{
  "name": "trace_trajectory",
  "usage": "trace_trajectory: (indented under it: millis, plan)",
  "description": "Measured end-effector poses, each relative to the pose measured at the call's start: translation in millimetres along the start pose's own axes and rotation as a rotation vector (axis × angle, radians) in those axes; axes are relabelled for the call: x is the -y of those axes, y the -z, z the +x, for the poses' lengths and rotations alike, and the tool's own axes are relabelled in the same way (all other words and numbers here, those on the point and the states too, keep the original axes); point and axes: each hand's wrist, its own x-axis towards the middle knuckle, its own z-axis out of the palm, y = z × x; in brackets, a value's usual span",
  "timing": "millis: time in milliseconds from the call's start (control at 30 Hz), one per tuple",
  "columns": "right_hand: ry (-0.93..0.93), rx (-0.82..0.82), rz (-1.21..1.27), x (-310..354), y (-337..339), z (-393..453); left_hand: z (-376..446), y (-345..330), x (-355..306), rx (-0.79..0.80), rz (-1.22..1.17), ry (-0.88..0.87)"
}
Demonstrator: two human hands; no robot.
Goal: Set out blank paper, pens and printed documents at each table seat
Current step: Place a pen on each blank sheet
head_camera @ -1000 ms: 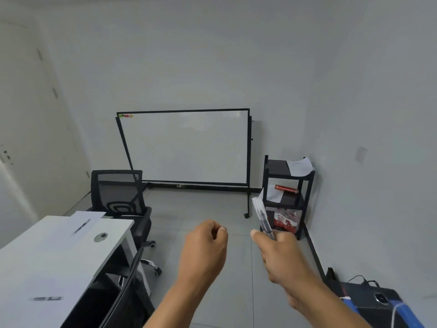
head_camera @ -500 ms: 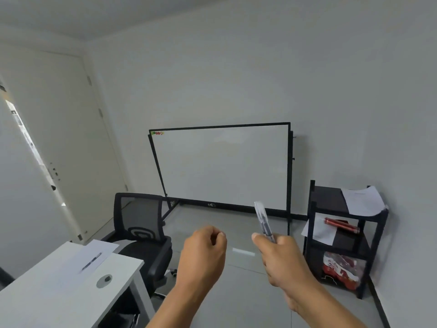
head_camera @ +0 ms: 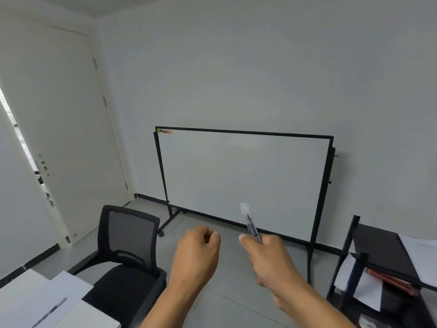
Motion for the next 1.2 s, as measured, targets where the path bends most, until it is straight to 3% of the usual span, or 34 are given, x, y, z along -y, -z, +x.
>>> trace_trajectory:
  millis: [200, 467, 733, 967, 1200]
  plan:
    - [0.012, -0.030, 0.038, 45, -20, 127, 128, 7, -28, -0.034, -0.031, -0.037]
    - [0.034, 0.062, 0.045, 56, -50, 276, 268, -16, -22, -0.085, -0.013, -0.005]
    - [0.056, 0.206, 0.047, 62, -71, 476, 439, -65, -20, -0.173, 0.041, 0.075]
    - [0.104, 0.421, 0.006, 101, -147, 588, 546, -34, -6, -0.303, 0.025, 0.188]
    - [0.076, 0.528, -0.053, 114, -250, 703, 675, 2, 59, -0.408, -0.022, 0.261]
